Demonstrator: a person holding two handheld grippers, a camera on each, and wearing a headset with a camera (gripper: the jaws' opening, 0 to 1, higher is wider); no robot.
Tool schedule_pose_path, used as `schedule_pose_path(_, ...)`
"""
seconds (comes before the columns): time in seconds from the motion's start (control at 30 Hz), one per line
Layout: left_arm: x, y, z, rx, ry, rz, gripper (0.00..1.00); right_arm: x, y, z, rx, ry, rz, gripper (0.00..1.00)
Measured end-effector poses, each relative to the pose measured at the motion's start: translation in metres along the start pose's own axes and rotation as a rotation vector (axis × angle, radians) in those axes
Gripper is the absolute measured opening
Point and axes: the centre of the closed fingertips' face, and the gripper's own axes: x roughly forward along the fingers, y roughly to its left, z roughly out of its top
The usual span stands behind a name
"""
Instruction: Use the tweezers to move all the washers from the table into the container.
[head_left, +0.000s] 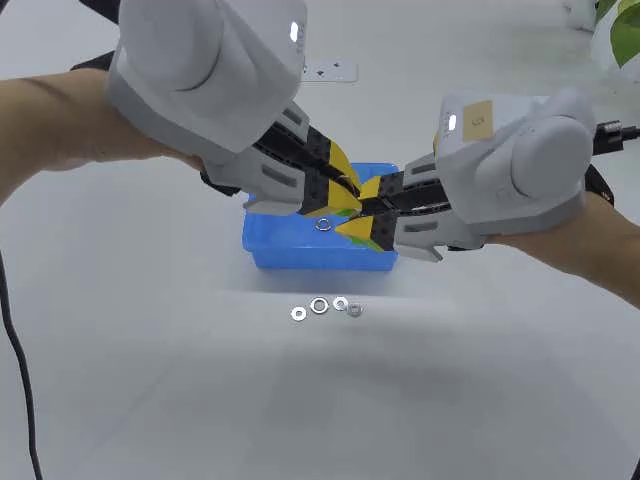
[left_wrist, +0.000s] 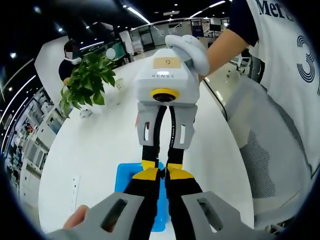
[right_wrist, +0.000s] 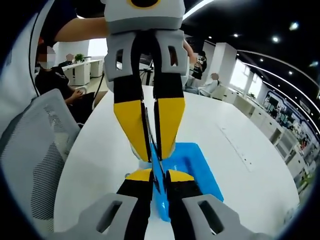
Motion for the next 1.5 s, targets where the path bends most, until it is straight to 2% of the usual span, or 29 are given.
schedule_pose_path(0.2, -0.003, -0.017, 0.007, -0.009, -0.013, -0.004, 0.08, -0.004, 0.017, 0.0, -0.025, 0.009, 0.024, 0.11)
schedule_pose_path(0.3, -0.003, -0.022, 0.005, -0.01, -0.01, 0.0, 0.08, -0.005, 0.023, -0.002, -0.013, 0.007, 0.024, 0.11)
schedule_pose_path(0.43, -0.001, -0.033, 0.004, -0.019, -0.013, -0.003, 0.08, -0.004, 0.033, -0.006, 0.004, 0.006, 0.031, 0.11)
schedule_pose_path(0.53, 0.003, -0.041, 0.0, -0.028, -0.007, -0.012, 0.08, -0.001, 0.042, -0.012, 0.015, 0.013, 0.044, 0.11)
schedule_pose_path(0.63, 0.006, -0.046, -0.01, -0.03, 0.019, -0.019, 0.07, 0.004, 0.048, -0.021, 0.014, 0.03, 0.05, 0.11)
schedule_pose_path(0.8, 0.007, -0.047, -0.019, -0.042, 0.032, -0.03, 0.07, 0.007, 0.051, -0.027, 0.028, 0.044, 0.063, 0.11)
schedule_pose_path(1.1, 0.012, -0.047, -0.018, -0.051, 0.022, -0.039, 0.07, 0.013, 0.054, -0.032, 0.041, 0.048, 0.073, 0.11)
schedule_pose_path(1.5, 0.022, -0.047, -0.024, -0.086, 0.011, -0.04, 0.07, 0.02, 0.055, -0.044, 0.071, 0.041, 0.071, 0.1)
